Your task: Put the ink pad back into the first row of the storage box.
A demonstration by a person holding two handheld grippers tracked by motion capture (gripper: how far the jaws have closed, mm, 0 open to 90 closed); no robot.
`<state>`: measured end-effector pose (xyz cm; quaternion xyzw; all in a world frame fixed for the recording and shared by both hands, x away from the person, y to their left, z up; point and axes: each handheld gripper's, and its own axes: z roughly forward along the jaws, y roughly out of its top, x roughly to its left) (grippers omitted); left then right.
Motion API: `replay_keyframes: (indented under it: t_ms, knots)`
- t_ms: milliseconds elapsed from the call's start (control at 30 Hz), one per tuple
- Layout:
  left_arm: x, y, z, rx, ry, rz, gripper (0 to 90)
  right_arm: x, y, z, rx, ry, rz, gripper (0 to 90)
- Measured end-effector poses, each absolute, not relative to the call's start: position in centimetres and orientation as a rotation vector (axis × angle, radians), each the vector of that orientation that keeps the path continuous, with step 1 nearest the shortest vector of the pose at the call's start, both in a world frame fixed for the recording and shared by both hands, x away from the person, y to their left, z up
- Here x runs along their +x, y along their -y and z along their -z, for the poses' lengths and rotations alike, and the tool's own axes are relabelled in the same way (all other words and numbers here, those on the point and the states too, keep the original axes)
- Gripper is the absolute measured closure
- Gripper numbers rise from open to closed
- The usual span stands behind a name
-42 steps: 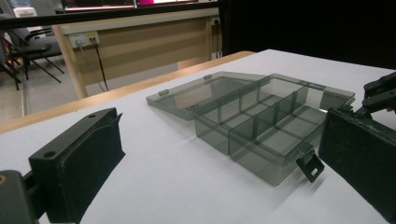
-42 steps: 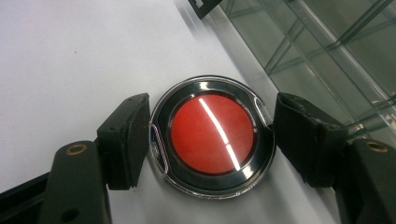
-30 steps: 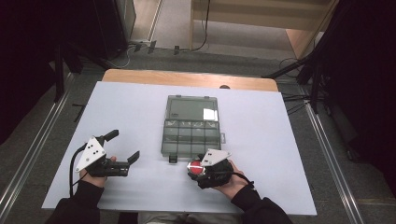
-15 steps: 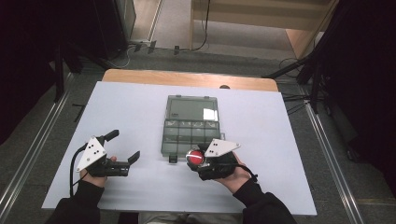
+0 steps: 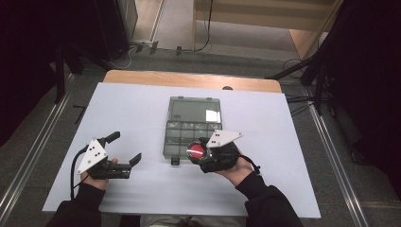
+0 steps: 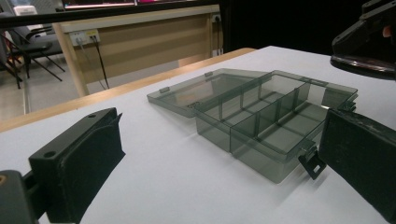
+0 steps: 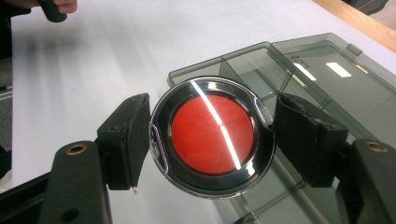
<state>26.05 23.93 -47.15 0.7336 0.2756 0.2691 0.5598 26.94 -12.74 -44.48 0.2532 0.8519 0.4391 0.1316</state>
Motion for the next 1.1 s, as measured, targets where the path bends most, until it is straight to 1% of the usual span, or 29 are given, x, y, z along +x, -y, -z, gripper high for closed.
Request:
replay_keyframes:
  t_ms: [300,533,733,933,1100]
  knots:
    - [25.9,-23.9,47.2,1.733,-0.644,-0.639,0.0,29.6,12.7,43.8,0.784,-2.510,-1.217,31.0]
    - [25.9,-24.0,47.1,1.727,-0.643,-0.637,0.0,31.6,13.0,41.6,0.818,-2.486,-1.222,31.0]
    - [25.9,-23.9,47.1,1.727,-0.645,-0.636,0.0,32.9,12.9,40.7,0.835,-2.470,-1.202,31.0]
    - [26.0,-23.9,47.2,1.731,-0.645,-0.635,0.0,34.6,12.8,41.1,0.888,-2.471,-1.172,31.0]
    - [26.0,-23.9,47.2,1.729,-0.646,-0.636,0.0,35.6,12.8,42.2,0.931,-2.490,-1.121,30.9]
